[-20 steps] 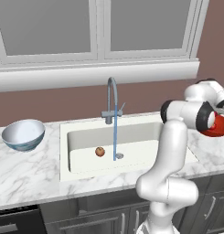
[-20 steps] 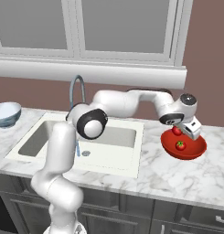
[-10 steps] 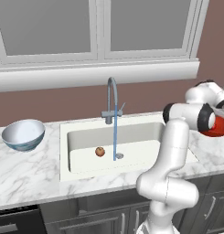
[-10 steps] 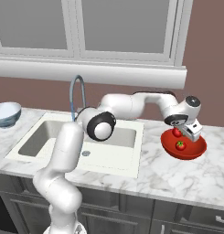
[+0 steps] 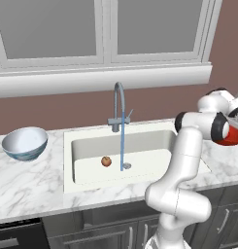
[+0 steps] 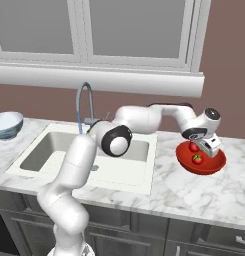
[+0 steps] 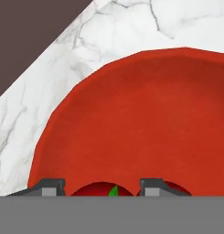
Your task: Pick the tomatos from the sink and place them in one bowl. Place the peach in the other bowl. Then turn off the sink faucet.
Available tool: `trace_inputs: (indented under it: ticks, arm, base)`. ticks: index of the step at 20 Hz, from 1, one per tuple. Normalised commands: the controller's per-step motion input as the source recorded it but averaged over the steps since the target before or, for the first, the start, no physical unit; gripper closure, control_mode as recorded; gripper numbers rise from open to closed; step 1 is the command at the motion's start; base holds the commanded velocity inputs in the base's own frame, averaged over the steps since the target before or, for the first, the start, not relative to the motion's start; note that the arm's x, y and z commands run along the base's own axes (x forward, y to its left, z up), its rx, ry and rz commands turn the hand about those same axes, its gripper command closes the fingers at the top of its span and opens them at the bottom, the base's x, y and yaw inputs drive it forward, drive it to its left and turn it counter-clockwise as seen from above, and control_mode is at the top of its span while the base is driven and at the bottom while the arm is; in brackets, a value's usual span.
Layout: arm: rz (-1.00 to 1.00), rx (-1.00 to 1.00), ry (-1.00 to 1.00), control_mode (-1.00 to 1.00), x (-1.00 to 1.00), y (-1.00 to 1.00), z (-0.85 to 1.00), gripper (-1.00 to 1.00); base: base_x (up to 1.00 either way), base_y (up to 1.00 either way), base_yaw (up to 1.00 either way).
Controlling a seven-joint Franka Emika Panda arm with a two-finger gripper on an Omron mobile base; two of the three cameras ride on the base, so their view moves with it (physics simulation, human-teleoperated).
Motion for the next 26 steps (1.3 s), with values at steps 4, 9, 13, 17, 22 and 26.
trace_inputs:
  ticks: [4,9,13,17,22,26]
  arm:
    - [0.0,0.0,0.0,-1.0,0.0,0.0,-0.22,1.0]
    - [-0.01,0.0,0.01,-1.0,0.0,0.01,-0.17,1.0]
    - [-0.01,0.0,0.02,-1.0,0.0,0.0,-0.13,-1.0]
    - [0.0,0.0,0.01,-1.0,0.0,0.0,-0.01,-1.0]
    - [-0.01,0.0,0.0,-1.0,-0.07,-0.01,0.0,-1.0]
    - [0.0,0.0,0.0,-1.0,-0.13,0.0,0.12,-1.0]
  base:
    - [0.0,0.0,0.0]
    - [0.0,0.0,0.0]
    - [0.0,0.0,0.0]
    - [0.0,0.0,0.0]
    - [0.0,0.0,0.0]
    - [0.0,0.0,0.0]
